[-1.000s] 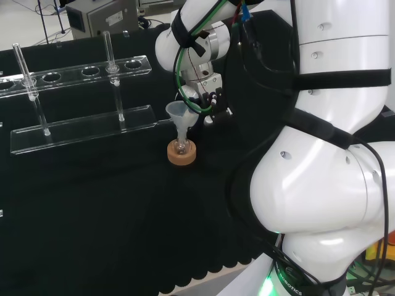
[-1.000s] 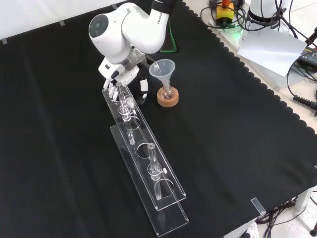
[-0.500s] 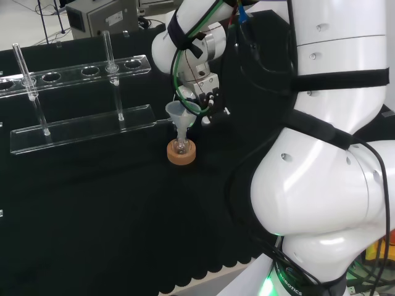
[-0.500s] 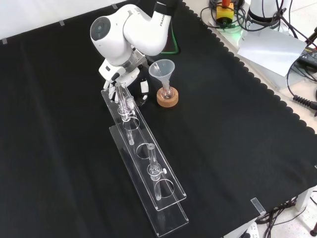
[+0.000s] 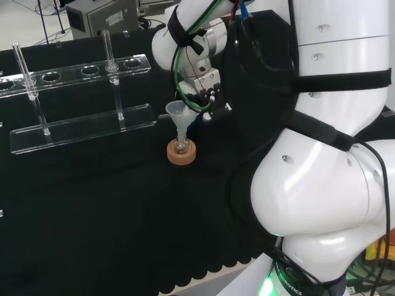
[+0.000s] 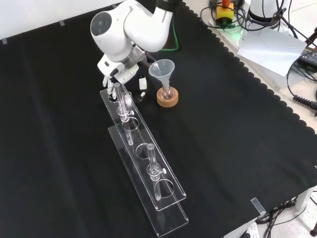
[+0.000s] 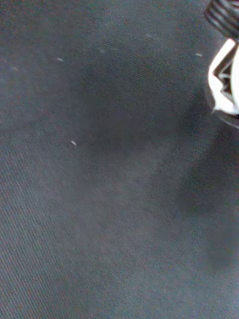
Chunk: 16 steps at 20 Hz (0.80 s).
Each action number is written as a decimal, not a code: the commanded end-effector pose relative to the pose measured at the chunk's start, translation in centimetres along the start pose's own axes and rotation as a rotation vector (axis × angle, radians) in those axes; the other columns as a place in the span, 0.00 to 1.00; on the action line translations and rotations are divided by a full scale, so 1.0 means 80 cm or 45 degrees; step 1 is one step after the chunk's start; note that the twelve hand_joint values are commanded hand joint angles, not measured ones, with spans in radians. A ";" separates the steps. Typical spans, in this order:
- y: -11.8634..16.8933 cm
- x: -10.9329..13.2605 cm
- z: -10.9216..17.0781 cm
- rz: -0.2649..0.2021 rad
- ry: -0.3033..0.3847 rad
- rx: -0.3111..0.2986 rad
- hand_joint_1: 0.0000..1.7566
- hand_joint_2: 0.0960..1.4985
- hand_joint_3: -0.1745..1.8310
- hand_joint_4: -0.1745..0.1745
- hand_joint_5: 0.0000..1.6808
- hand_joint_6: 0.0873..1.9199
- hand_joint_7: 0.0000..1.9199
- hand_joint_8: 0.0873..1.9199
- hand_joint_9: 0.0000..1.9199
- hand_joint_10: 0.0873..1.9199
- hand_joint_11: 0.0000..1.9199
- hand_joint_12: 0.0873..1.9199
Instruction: Pick up the weighing funnel.
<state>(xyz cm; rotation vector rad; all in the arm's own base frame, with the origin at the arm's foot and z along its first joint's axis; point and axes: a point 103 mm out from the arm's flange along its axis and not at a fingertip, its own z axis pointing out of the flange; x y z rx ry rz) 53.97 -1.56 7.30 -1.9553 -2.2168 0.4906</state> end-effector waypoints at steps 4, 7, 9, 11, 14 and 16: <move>-0.035 -0.034 -0.049 0.034 -0.023 -0.033 0.62 0.40 0.47 1.00 0.68 0.48 0.39 0.33 0.52 0.21 0.37 0.59; -0.052 -0.047 -0.068 0.053 -0.050 -0.034 0.62 0.40 0.48 1.00 0.68 0.48 0.39 0.33 0.52 0.21 0.37 0.59; -0.064 -0.054 -0.079 0.072 -0.065 -0.035 0.62 0.40 0.48 1.00 0.68 0.48 0.39 0.33 0.52 0.21 0.37 0.59; -0.076 -0.061 -0.090 0.093 -0.081 -0.033 0.62 0.40 0.48 1.00 0.68 0.48 0.39 0.33 0.52 0.21 0.37 0.59; -0.093 -0.070 -0.107 0.120 -0.100 -0.038 0.62 0.40 0.48 1.00 0.68 0.48 0.39 0.33 0.52 0.21 0.37 0.59; -0.104 -0.077 -0.118 0.138 -0.109 -0.046 0.62 0.39 0.48 1.00 0.68 0.48 0.39 0.33 0.52 0.21 0.37 0.59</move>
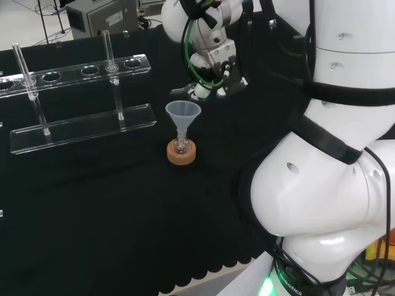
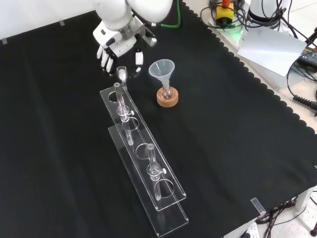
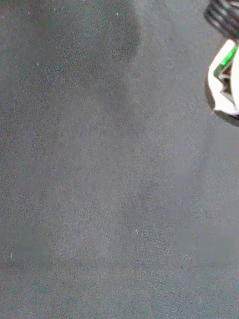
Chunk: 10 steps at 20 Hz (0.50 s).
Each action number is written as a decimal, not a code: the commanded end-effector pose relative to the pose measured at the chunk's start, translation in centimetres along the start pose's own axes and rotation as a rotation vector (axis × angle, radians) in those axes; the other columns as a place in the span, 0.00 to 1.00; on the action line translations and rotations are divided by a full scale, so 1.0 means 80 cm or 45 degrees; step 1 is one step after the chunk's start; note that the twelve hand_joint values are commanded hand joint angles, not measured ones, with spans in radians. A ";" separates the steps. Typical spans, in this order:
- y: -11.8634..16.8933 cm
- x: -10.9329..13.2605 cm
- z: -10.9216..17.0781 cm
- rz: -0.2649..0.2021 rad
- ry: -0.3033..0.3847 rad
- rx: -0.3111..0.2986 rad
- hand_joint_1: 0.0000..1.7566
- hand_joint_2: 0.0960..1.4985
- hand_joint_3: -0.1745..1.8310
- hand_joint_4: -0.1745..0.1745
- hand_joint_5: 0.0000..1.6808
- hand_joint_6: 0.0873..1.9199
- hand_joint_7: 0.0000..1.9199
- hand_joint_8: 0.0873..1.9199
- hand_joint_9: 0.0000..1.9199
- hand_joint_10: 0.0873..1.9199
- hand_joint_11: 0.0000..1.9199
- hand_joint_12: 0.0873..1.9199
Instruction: Pick up the weighing funnel.
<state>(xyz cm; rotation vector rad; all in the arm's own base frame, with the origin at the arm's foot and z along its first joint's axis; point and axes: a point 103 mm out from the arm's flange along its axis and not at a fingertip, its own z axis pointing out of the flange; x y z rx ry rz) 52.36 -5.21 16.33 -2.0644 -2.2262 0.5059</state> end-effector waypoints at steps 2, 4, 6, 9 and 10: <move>-0.049 -0.033 -0.037 0.076 -0.051 0.008 0.62 0.39 0.48 1.00 0.68 0.48 0.39 0.33 0.52 0.21 0.37 0.59; -0.057 -0.040 -0.046 0.096 -0.053 0.000 0.62 0.39 0.48 1.00 0.68 0.48 0.39 0.33 0.52 0.21 0.37 0.59; -0.065 -0.044 -0.055 0.112 -0.056 -0.011 0.62 0.39 0.48 1.00 0.68 0.48 0.39 0.33 0.52 0.21 0.38 0.59; -0.079 -0.047 -0.066 0.126 -0.059 -0.024 0.62 0.39 0.48 1.00 0.68 0.48 0.39 0.33 0.52 0.21 0.38 0.59; -0.085 -0.047 -0.070 0.128 -0.060 -0.027 0.62 0.39 0.48 1.00 0.68 0.48 0.39 0.33 0.52 0.21 0.38 0.59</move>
